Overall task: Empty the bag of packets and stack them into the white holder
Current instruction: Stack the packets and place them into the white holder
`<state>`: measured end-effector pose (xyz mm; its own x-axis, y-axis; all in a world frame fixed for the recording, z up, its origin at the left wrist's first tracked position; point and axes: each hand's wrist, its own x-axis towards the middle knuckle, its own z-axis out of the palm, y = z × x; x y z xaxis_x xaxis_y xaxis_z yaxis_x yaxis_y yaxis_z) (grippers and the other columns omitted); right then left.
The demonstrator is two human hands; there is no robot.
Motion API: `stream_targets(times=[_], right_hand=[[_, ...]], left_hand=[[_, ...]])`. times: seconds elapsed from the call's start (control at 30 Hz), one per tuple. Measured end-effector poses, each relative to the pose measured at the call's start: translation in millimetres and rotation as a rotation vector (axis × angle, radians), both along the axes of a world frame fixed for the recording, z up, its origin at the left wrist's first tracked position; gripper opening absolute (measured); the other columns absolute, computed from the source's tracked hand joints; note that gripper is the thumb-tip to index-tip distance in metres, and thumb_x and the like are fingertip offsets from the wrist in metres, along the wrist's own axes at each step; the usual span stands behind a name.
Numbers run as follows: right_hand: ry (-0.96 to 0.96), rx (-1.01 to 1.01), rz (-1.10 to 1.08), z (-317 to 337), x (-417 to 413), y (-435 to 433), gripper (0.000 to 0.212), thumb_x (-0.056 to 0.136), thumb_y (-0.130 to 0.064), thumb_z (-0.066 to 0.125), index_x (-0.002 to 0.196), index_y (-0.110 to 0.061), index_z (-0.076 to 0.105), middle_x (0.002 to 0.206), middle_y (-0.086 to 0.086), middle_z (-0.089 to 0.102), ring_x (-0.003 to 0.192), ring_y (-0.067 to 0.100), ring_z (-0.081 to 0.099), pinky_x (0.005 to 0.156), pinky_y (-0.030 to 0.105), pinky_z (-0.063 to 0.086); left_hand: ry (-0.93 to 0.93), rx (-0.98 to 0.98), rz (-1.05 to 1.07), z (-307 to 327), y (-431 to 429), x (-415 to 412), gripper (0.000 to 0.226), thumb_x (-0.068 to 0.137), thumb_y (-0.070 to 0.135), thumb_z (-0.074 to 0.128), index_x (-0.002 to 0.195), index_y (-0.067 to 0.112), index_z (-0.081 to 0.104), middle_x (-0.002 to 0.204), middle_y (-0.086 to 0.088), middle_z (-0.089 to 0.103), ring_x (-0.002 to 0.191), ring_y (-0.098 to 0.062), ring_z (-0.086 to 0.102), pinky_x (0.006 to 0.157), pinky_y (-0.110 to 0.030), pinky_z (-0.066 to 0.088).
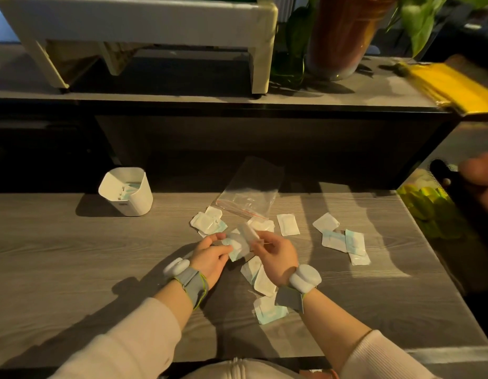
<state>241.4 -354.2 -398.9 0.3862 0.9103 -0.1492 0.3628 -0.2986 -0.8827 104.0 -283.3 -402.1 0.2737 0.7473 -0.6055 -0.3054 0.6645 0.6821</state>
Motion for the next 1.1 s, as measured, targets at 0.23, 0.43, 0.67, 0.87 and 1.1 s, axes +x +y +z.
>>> stream_targets(times=[0.23,0.43,0.67,0.87,1.1], right_hand=[[0.566,0.007,-0.260,7,0,4,0.015,0.083,-0.005,0.070,0.091,-0.009,0.058,0.072,0.013,0.068,0.053,0.014,0.065,0.054,0.025,0.053],[0.485,-0.098,-0.212,5,-7,-5,0.012,0.085,-0.012,0.067,0.087,-0.004,0.058,0.068,0.013,0.070,0.053,0.022,0.067,0.048,0.025,0.049],[0.358,-0.199,-0.088,3,-9,-15,0.026,0.083,-0.030,0.070,0.076,-0.008,0.057,0.066,0.012,0.073,0.057,0.031,0.068,0.055,0.033,0.053],[-0.206,-0.284,-0.022,-12,15,-26,0.022,0.079,-0.034,0.070,0.096,-0.023,0.061,0.091,-0.002,0.066,0.081,0.020,0.064,0.073,0.026,0.048],[-0.357,-0.375,0.146,-26,17,-37,0.054,0.067,-0.031,0.081,0.114,-0.020,0.058,0.114,0.000,0.043,0.105,0.022,0.052,0.090,0.029,0.045]], left_hand=[[-0.028,-0.032,-0.098,-1,-6,4,0.029,0.090,-0.008,0.045,0.111,0.007,0.057,0.106,-0.018,0.063,0.091,-0.026,0.063,0.083,-0.042,0.053],[-0.172,-0.141,-0.105,11,-11,5,0.022,0.092,0.012,0.045,0.107,0.006,0.061,0.100,-0.016,0.064,0.090,-0.027,0.060,0.081,-0.036,0.049],[-0.112,-0.032,-0.183,-4,-22,5,0.033,0.093,0.001,0.050,0.125,0.002,0.055,0.118,-0.019,0.066,0.112,-0.032,0.062,0.085,-0.036,0.054],[-0.055,-0.051,-0.166,-4,-19,-6,0.034,0.097,0.005,0.040,0.129,0.007,0.053,0.098,-0.006,0.066,0.084,-0.016,0.063,0.065,-0.027,0.053],[0.011,-0.099,-0.148,-12,-21,-14,0.023,0.095,0.013,0.050,0.114,0.015,0.064,0.084,0.000,0.071,0.081,-0.016,0.062,0.073,-0.034,0.048]])
